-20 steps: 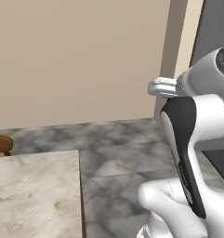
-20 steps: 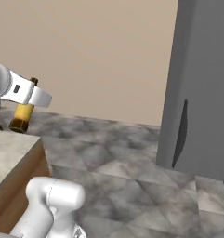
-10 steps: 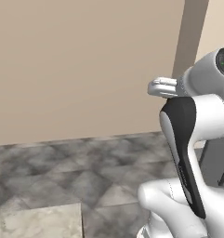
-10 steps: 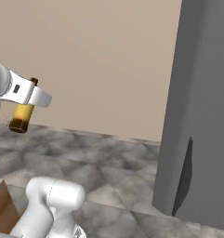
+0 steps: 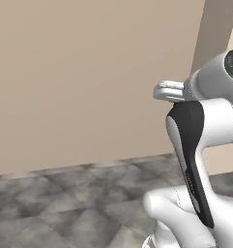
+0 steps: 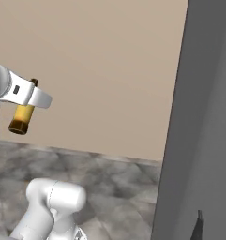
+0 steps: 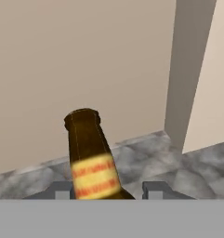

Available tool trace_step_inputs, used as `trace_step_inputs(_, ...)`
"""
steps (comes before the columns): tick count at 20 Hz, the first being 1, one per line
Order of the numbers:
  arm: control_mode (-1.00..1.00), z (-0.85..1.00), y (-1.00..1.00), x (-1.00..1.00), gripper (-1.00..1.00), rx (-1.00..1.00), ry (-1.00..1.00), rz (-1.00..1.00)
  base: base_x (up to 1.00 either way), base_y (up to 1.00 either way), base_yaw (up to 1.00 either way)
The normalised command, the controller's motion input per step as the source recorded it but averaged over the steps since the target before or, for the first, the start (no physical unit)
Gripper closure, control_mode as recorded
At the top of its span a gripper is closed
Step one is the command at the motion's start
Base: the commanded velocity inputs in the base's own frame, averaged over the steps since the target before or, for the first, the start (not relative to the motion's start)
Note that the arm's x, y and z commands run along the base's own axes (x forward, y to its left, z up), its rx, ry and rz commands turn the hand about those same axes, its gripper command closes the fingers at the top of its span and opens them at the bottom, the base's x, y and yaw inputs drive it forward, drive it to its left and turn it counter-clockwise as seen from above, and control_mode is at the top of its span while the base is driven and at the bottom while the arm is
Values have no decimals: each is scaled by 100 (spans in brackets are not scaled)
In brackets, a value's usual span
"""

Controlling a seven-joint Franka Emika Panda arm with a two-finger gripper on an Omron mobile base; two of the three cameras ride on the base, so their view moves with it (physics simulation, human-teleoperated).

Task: Place the beer on the top shelf of the fridge to keep it out of children's reach, and place the pear and orange on lower shelves for easy access.

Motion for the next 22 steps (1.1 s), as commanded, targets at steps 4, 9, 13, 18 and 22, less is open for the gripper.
trace_step_inputs(4,100,0,0,0,100,0,0,0,100,0,-22)
trace_step_inputs(9,100,0,0,0,100,0,0,0,100,0,-33)
trace_step_inputs(13,100,0,0,0,100,0,0,0,72,-1,-50)
trace_step_inputs(18,100,0,0,0,100,0,0,0,24,-7,-71)
trace_step_inputs(22,100,0,0,0,100,0,0,0,0,0,-86)
